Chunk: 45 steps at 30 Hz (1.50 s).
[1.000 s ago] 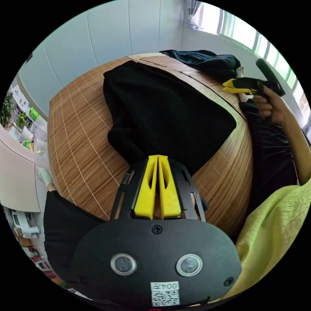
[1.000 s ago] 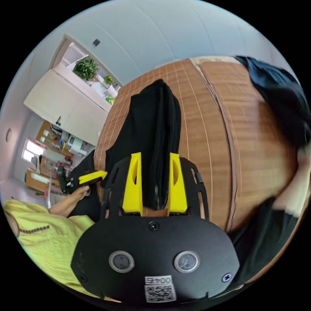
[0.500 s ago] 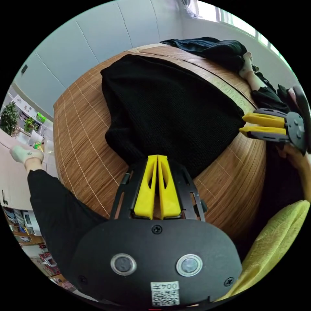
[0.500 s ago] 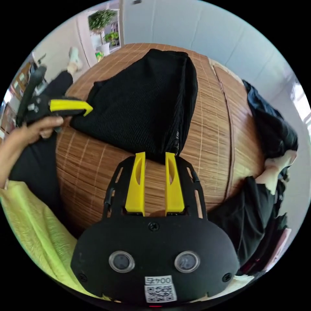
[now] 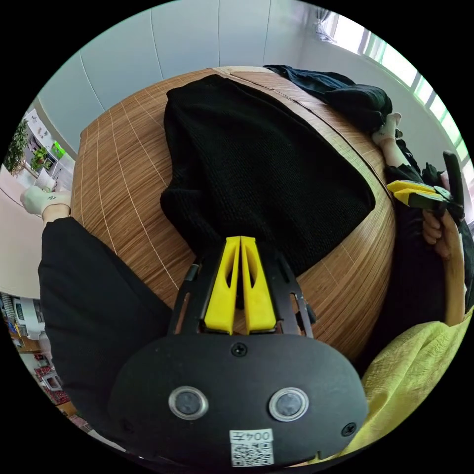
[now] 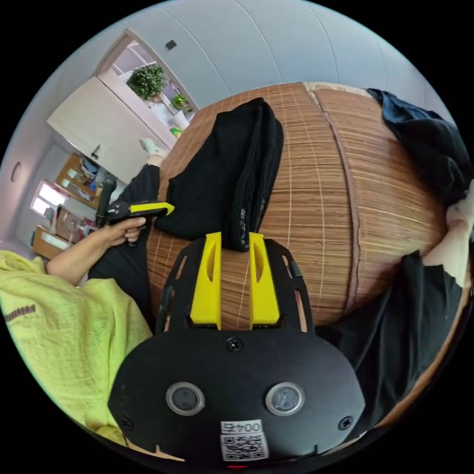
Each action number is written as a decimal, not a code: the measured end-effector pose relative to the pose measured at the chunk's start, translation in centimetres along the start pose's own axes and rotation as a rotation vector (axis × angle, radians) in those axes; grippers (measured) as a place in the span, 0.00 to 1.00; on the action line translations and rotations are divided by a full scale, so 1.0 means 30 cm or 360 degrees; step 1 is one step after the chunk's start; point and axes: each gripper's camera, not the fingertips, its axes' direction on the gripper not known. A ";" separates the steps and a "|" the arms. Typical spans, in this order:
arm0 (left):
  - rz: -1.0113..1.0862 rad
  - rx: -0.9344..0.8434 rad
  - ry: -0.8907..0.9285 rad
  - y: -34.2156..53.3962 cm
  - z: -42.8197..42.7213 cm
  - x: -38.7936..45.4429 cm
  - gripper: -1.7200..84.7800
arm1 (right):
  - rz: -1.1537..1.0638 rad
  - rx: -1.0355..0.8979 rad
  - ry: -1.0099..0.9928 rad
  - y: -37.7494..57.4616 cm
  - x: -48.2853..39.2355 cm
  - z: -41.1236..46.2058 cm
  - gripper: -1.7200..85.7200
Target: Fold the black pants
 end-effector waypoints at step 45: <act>0.0837 -0.0502 -0.0781 0.099 0.135 0.669 0.18 | -0.2063 -0.1291 0.0086 -1.383 -1.650 0.294 0.18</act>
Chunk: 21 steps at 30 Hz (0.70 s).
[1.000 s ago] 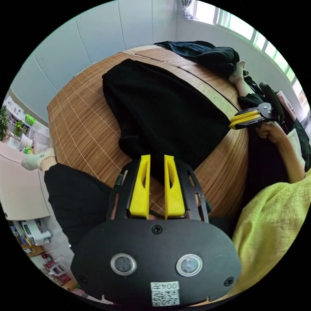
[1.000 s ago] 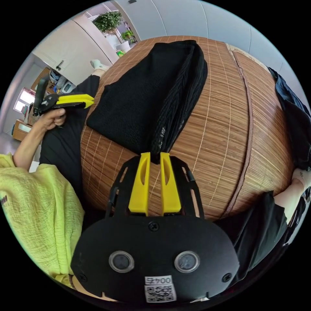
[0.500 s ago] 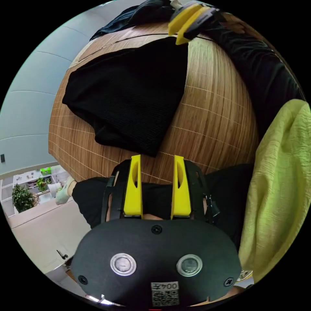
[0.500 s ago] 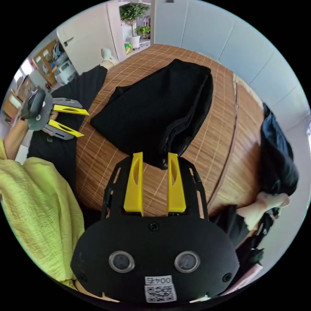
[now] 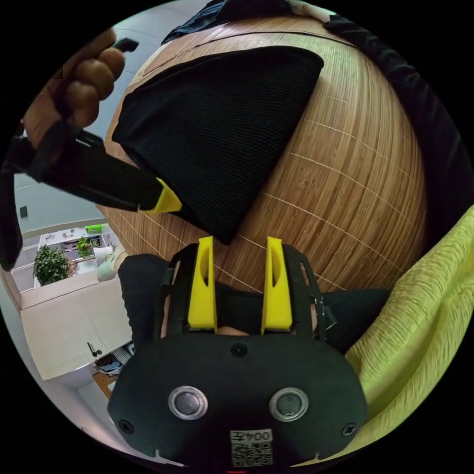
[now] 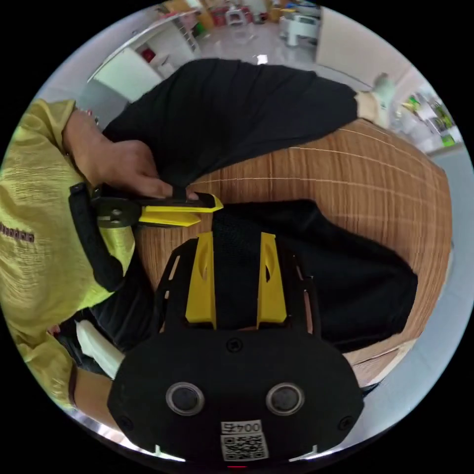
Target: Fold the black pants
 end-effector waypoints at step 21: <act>0.0094 0.0464 0.0345 0.008 -0.012 -0.329 0.19 | -0.0378 -0.0333 0.0034 -0.185 0.032 0.075 0.08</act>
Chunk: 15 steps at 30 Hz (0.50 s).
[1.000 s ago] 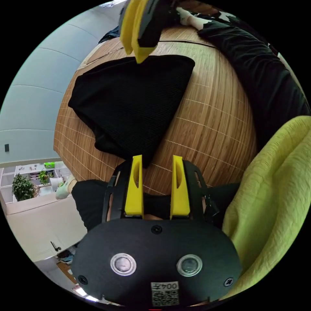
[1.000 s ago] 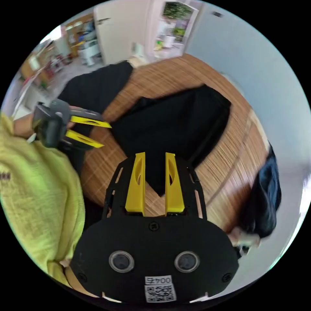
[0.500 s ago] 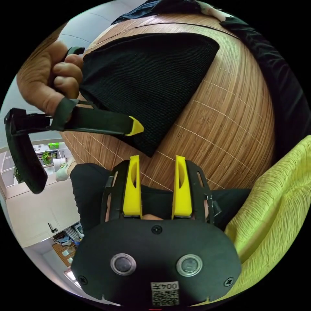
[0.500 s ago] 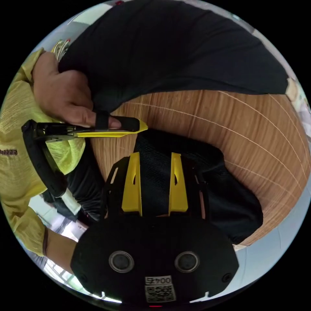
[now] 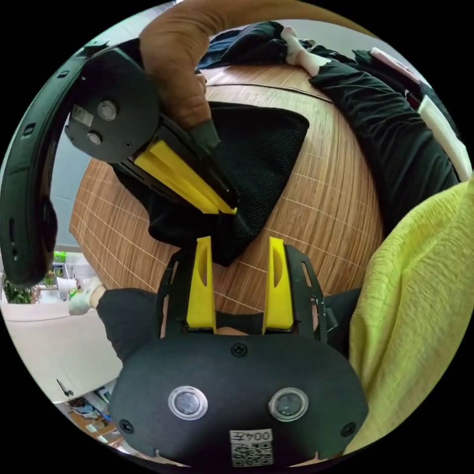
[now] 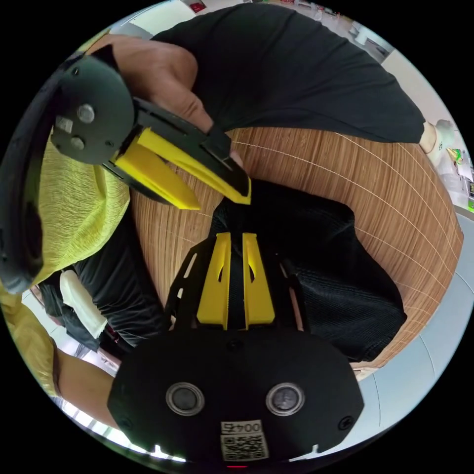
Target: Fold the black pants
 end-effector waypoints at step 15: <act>0.0321 -0.0068 0.0658 -0.088 0.177 -0.317 0.16 | 0.0880 0.0763 0.0036 0.569 -0.322 0.278 0.04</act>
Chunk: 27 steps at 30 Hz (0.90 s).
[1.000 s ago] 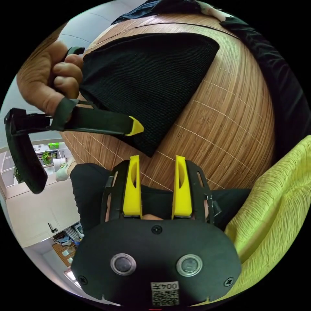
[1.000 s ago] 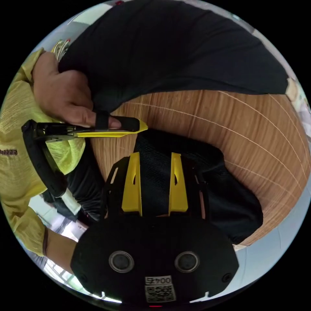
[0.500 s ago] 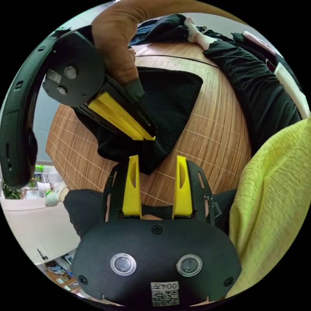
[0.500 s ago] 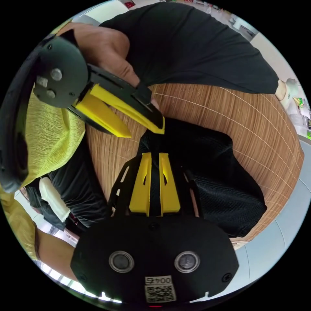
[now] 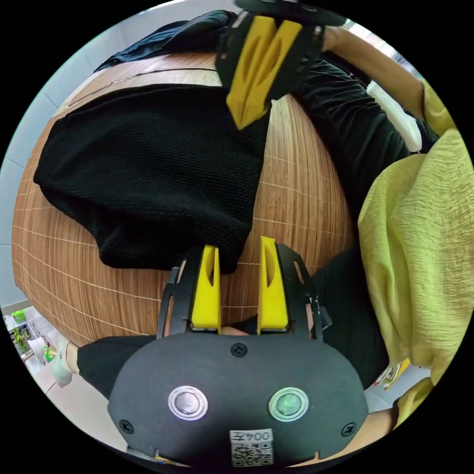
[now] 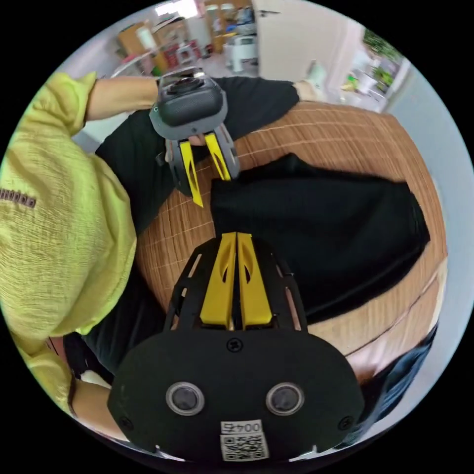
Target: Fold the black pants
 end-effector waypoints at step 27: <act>-0.0236 -0.0625 -0.0142 -0.053 -0.009 -0.049 0.04 | 0.0980 0.0077 0.0130 1.054 -0.188 0.661 0.08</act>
